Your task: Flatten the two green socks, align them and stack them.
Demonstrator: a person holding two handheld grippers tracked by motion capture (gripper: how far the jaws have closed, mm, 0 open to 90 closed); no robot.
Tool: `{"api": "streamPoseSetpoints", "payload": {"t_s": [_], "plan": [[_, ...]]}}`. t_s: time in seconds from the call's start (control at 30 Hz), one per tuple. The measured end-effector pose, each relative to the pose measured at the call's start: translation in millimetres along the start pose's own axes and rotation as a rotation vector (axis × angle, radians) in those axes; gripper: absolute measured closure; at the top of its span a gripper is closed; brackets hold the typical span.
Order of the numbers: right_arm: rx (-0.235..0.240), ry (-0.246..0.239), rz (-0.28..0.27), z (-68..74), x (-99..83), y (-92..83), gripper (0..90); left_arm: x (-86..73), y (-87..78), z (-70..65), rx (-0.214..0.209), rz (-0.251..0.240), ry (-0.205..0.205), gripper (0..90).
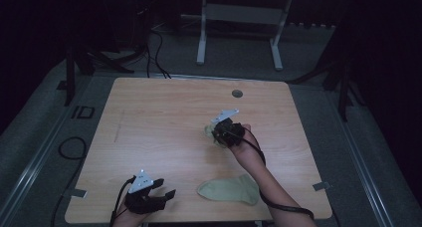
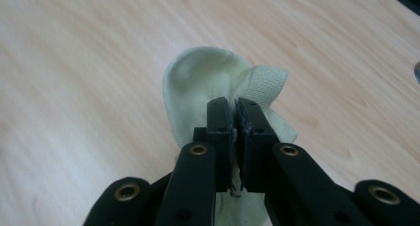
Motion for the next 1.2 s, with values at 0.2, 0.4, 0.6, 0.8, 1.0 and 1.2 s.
{"api": "streamPoseSetpoints", "payload": {"t_s": [0.2,0.4,0.6,0.8,1.0,1.2], "plan": [[-0.008,-0.012,0.018,2.8,-24.6,-8.6,85.2,-3.2,-2.7,-0.8,0.002,0.005,0.001,36.7],[0.005,-0.017,0.052,7.0,-52.1,3.8,85.2,-4.9,-5.4,-1.5,0.002,0.003,-0.009,36.7],[0.021,-0.043,0.060,16.1,-55.3,25.4,85.2,-4.4,-6.4,-1.7,-0.001,-0.006,-0.019,36.7],[0.031,-0.060,0.089,19.6,-57.3,45.5,84.2,-2.1,-6.1,-2.4,0.001,-0.009,-0.019,36.7],[0.049,-0.053,0.070,20.8,-60.6,48.6,82.8,6.7,0.4,-8.4,-0.001,0.005,0.021,36.7],[0.044,-0.083,0.066,21.4,-55.0,35.6,71.1,28.5,12.7,-12.8,0.010,0.045,0.061,36.7]]}}
Point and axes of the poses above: each handheld gripper's, and its own axes: y roughly forward along the jaws, x roughly out of its top, z roughly to its left, the point moved 7 cm from there along y, roughly forward along the jaws, and after that the axes turned 1 degree about y, right-handed, at the moved point
